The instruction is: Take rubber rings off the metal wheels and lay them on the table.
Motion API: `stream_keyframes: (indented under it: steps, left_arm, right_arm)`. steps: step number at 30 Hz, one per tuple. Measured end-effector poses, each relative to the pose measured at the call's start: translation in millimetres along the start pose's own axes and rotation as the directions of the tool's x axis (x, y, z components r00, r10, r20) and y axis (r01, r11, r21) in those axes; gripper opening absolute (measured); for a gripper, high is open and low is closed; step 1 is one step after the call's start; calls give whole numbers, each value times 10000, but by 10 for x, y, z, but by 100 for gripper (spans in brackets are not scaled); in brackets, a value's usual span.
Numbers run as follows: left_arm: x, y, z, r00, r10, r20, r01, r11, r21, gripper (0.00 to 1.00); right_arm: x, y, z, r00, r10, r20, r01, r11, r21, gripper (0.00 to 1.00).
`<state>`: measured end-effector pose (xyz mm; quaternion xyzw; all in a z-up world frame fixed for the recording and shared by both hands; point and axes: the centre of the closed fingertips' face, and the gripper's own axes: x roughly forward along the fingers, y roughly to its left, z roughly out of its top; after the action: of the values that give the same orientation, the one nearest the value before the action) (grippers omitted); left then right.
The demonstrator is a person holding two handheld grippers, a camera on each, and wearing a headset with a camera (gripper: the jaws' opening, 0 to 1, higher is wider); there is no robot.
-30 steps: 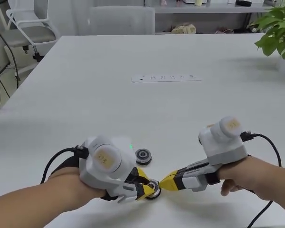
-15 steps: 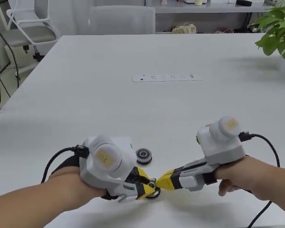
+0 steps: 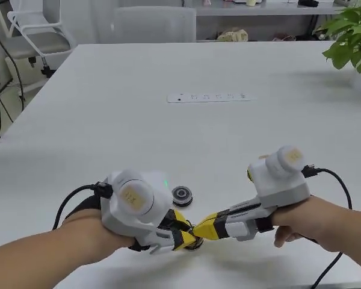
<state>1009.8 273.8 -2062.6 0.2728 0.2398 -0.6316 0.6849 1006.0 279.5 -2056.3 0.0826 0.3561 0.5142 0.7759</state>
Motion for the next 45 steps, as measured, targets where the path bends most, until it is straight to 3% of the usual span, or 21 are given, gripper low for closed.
stream_keyframes:
  steps: [18,34,45]
  left_arm:
    - [-3,-5,2,9999,-106,118,108,9998,-154,7]
    - [-1,-7,9,9995,-307,-65,308,9995,79,9]
    - [-85,3,83,9990,-363,251,367,9992,-150,14]
  right_arm:
    - [-27,-32,-32,9997,-177,-143,172,9991,-380,0]
    - [-46,-50,-10,9999,-170,-34,168,9992,-352,0]
    - [-66,-57,33,9997,-192,120,195,9994,-296,0]
